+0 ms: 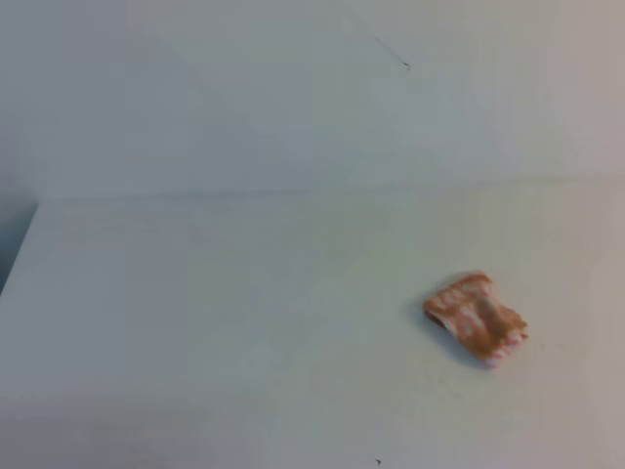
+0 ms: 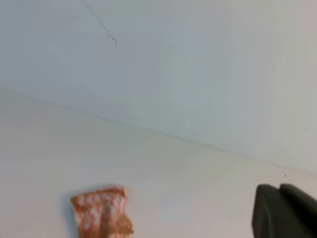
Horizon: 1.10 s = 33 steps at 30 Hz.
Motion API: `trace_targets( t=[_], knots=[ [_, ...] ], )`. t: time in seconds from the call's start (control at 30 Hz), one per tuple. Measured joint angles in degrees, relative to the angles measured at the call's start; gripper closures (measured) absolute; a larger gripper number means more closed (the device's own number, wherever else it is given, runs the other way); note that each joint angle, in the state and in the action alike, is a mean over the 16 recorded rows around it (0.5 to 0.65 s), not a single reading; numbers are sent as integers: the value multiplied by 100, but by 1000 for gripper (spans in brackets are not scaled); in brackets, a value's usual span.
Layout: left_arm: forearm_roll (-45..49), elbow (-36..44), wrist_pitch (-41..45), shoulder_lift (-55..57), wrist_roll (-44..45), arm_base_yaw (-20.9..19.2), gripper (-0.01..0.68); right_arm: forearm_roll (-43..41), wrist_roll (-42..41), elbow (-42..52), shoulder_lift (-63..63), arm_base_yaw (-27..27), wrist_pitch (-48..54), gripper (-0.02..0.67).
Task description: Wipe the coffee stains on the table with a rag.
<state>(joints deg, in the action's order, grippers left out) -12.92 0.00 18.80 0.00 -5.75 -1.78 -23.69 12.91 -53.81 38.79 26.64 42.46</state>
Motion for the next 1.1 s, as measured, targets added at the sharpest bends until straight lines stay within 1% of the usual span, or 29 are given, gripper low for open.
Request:
trace_targets(
  t=[0.3, 0.53, 0.73, 0.97, 1.1],
  knots=[
    [0, 0, 0, 0, 3, 0, 674, 391, 248, 1998, -1621, 0, -540, 649],
    [0, 0, 0, 0, 8, 0, 674, 591, 422, 3097, -2183, 0, -1146, 650],
    [0, 0, 0, 0, 11, 0, 674, 692, 418, 3552, -2312, 0, -1513, 651],
    [0, 0, 0, 0, 11, 0, 674, 561, 492, 3720, -2329, -9, -1655, 651],
    [-1, 0, 0, 0, 8, 0, 674, 466, 623, 3773, -2401, -166, -1730, 651]
  ],
)
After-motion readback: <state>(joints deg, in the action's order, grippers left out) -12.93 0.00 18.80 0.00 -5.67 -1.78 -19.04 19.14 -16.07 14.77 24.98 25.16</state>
